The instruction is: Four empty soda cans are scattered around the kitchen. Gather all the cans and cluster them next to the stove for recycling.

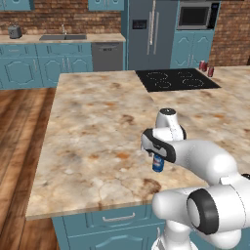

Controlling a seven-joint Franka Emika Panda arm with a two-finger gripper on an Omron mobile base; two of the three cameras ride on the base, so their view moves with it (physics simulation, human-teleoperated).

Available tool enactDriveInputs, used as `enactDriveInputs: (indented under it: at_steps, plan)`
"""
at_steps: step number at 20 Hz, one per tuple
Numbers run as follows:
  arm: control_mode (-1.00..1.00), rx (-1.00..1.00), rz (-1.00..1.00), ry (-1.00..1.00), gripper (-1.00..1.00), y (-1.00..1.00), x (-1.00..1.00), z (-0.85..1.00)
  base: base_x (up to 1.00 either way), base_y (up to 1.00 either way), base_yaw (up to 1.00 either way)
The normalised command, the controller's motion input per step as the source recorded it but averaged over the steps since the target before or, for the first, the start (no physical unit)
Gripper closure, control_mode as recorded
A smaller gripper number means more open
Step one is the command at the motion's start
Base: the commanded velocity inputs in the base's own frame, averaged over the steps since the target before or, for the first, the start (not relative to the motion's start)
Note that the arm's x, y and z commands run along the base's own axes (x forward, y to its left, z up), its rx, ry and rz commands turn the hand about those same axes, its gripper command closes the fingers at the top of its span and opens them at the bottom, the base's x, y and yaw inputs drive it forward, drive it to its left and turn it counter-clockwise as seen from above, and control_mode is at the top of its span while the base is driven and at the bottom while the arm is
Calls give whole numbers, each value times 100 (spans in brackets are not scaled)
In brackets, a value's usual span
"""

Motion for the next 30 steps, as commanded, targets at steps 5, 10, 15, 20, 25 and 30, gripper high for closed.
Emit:
enactDriveInputs:
  at_steps: [5,10,15,20,25,30]
  plan:
    - [-100,0,0,0,-100,-2,25,-16,0,0,0]
    - [-100,0,0,0,-100,0,0,0,0,0,0]
    - [-100,0,0,0,-100,0,0,-9,0,0,0]
    - [-100,0,0,4,-100,0,0,-26,0,0,0]
    - [-100,0,0,0,100,0,0,0,0,0,0]
    - [-100,0,0,0,100,0,0,0,0,0,0]
